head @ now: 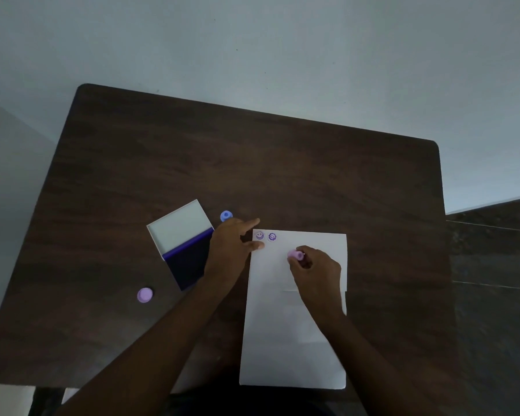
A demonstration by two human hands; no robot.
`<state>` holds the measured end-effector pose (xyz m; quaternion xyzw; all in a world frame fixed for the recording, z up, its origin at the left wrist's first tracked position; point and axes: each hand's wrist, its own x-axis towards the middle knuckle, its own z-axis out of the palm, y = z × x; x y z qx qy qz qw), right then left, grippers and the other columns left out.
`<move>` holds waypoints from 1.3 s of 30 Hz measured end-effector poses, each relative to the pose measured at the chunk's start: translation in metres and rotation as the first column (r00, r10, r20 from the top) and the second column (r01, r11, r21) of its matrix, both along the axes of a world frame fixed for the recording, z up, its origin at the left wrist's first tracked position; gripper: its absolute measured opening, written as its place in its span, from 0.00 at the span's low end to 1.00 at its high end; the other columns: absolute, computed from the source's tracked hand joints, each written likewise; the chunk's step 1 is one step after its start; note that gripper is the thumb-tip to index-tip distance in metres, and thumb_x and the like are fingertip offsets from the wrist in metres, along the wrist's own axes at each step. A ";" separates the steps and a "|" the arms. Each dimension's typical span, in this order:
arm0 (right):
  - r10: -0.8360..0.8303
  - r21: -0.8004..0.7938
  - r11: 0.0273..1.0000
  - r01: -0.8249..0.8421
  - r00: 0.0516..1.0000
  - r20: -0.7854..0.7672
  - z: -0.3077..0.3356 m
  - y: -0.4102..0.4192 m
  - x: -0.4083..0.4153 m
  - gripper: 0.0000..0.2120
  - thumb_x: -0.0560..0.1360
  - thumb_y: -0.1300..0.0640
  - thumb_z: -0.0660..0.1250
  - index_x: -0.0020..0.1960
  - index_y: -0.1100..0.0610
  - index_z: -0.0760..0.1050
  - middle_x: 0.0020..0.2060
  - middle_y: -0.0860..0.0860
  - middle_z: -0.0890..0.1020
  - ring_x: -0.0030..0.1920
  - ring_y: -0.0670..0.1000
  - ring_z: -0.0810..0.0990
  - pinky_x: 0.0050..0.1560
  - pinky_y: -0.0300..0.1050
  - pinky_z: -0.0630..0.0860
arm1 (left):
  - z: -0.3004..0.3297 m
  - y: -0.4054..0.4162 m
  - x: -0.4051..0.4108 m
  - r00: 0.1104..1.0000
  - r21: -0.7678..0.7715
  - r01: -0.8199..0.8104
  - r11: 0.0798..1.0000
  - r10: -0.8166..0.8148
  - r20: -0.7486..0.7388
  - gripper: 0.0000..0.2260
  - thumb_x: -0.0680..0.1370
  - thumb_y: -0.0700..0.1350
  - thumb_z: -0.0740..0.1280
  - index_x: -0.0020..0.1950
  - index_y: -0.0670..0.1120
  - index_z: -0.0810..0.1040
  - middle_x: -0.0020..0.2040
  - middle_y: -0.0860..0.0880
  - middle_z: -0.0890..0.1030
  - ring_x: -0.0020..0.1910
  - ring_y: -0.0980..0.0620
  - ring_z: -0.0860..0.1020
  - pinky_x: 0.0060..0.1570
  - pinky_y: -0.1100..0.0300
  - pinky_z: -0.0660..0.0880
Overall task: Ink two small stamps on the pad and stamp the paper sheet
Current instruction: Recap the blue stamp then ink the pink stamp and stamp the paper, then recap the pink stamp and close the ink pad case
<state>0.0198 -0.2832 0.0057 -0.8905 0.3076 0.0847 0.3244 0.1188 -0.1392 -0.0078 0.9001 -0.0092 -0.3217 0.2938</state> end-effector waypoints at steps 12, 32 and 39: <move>0.154 0.321 0.930 -0.177 0.983 0.098 0.017 0.052 -0.010 0.08 0.74 0.50 0.69 0.49 0.52 0.83 0.43 0.45 0.84 0.42 0.46 0.82 0.49 0.52 0.81 | 0.025 0.080 -0.092 0.921 -0.252 -0.294 0.922 0.344 0.184 0.12 0.77 0.46 0.67 0.60 0.48 0.79 0.58 0.53 0.79 0.56 0.58 0.75 0.56 0.74 0.66; 0.152 0.682 0.723 -0.113 0.988 0.002 0.030 0.118 -0.002 0.10 0.72 0.60 0.71 0.53 0.56 0.81 0.41 0.53 0.86 0.38 0.53 0.86 0.45 0.44 0.83 | -0.022 0.182 -0.142 0.737 -0.011 -0.597 0.802 0.555 0.385 0.21 0.76 0.53 0.68 0.68 0.50 0.73 0.64 0.50 0.74 0.62 0.52 0.71 0.62 0.59 0.68; 0.065 0.762 0.648 -0.005 0.997 -0.049 0.035 0.116 -0.002 0.11 0.71 0.61 0.71 0.53 0.60 0.81 0.42 0.58 0.86 0.40 0.59 0.85 0.47 0.49 0.83 | -0.027 0.189 -0.136 0.758 -0.073 -0.537 0.840 0.519 0.395 0.15 0.74 0.56 0.68 0.58 0.52 0.80 0.55 0.54 0.77 0.54 0.59 0.73 0.56 0.61 0.70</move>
